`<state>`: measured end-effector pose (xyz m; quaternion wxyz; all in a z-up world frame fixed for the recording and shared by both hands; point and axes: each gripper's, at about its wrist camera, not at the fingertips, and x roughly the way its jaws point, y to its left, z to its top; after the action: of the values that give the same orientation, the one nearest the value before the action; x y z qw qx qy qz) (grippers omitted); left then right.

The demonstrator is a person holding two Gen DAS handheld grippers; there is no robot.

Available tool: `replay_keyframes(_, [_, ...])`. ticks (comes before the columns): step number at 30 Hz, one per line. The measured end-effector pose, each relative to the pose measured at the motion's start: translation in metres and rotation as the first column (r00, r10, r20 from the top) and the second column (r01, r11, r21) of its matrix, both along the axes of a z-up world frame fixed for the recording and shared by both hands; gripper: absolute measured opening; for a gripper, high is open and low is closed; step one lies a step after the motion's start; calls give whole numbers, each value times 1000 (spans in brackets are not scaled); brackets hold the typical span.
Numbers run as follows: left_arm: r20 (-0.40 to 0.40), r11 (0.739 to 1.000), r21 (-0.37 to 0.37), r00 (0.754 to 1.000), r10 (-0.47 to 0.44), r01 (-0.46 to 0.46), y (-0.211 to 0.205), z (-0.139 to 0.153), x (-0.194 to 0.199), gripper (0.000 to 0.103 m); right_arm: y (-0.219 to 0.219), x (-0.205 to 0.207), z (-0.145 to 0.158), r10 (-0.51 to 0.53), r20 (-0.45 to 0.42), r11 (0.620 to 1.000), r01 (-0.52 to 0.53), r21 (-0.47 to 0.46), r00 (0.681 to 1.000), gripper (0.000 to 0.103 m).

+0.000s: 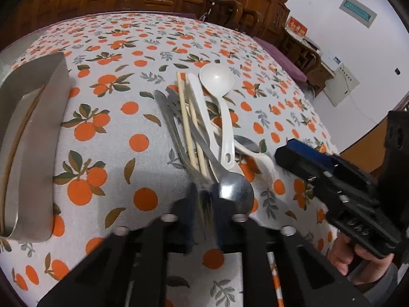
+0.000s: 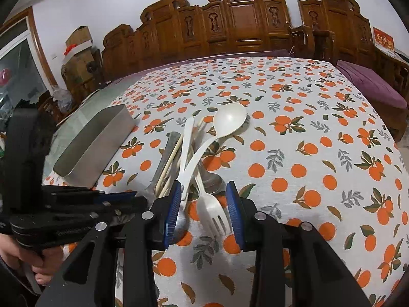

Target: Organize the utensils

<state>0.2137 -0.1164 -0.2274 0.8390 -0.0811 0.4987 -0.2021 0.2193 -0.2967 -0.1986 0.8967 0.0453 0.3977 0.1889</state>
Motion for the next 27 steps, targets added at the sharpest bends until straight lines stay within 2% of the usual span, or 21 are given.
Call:
replay_keyframes(6, [8,1000,-14,1000,7,-7,11,10,-11,2,9,0,-3,24,-10,1000,-24,-14,1000,39])
replay_keyframes(14, [67,999,51,998,1,-5,21,28,-34,2,25,-5,-2,85,-3,996,-85,7,996,39])
replay_keyframes(19, [108,997,72,994,0,-8,29,38,-46,2,45,-9,0,144,-9,989,-143,42,990,30])
replay_keyframes(23, [140,995,96,990,11,-24,36,45,-53,2,64,-9,-5,182,-22,983,-182,14,983,27])
replay_keyframes(27, [152,995,87,988,31,-45,47,52,-56,2,81,-6,-12,206,-38,978,-207,-23,978,23])
